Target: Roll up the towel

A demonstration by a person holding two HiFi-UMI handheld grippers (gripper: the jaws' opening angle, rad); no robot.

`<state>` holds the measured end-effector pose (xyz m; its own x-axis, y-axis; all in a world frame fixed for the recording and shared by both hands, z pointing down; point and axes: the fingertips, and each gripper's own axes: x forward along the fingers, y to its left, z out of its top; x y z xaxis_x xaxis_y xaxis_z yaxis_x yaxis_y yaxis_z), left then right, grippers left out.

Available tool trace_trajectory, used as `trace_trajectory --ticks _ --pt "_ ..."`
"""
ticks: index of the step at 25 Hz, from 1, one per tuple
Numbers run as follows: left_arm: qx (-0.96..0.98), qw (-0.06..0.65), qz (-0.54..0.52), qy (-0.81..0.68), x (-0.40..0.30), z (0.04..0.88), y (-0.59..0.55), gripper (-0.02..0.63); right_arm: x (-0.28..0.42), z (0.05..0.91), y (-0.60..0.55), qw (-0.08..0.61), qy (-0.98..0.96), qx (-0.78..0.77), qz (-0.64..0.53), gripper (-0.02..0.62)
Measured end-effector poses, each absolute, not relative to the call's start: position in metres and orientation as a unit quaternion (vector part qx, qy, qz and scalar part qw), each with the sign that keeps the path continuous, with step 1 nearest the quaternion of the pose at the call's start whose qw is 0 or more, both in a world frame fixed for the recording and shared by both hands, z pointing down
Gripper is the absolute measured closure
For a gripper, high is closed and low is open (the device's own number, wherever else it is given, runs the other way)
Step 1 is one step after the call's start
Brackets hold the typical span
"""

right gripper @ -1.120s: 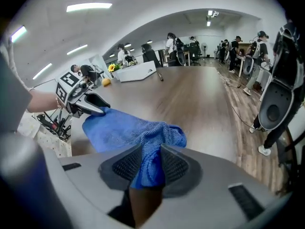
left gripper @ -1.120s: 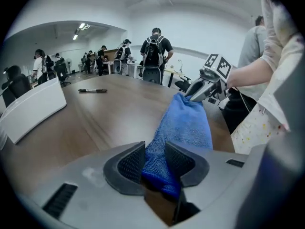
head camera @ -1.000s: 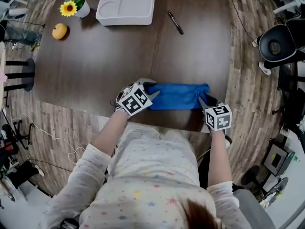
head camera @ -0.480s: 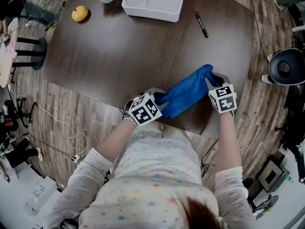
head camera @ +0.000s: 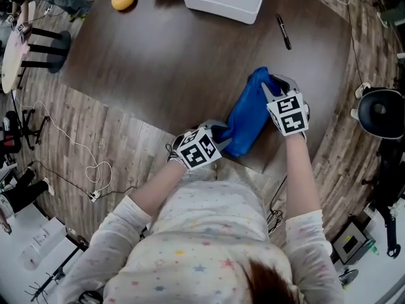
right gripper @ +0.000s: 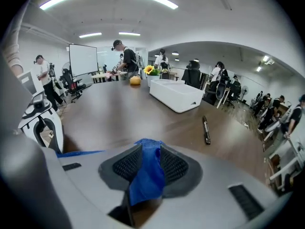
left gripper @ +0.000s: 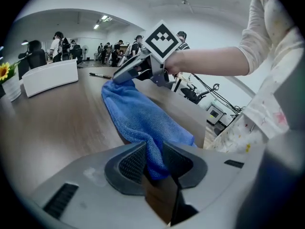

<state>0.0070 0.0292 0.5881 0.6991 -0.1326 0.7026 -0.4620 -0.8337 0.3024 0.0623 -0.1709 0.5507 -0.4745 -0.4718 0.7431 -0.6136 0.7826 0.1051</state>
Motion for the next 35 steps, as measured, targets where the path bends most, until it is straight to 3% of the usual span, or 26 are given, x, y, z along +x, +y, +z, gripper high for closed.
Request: trace_trajectory --ticks 9,18,25,35 --pt "0.907 0.159 0.345 -0.183 -0.028 0.573 0.033 0.506 0.050 0.509 -0.046 0.330 -0.902 0.225 0.164 0.476" --pt "0.931 0.083 0.345 -0.087 -0.006 0.572 0.063 0.506 0.034 0.544 0.067 0.347 -0.898 0.179 0.202 0.499" --pt "0.928 0.074 0.359 -0.071 -0.006 0.588 0.071 0.506 0.036 0.582 0.081 0.412 -0.879 0.196 0.140 0.439" --pt "0.930 0.058 0.359 -0.057 -0.012 0.588 0.075 0.505 0.030 0.574 0.085 0.394 -0.878 0.230 0.144 0.425"
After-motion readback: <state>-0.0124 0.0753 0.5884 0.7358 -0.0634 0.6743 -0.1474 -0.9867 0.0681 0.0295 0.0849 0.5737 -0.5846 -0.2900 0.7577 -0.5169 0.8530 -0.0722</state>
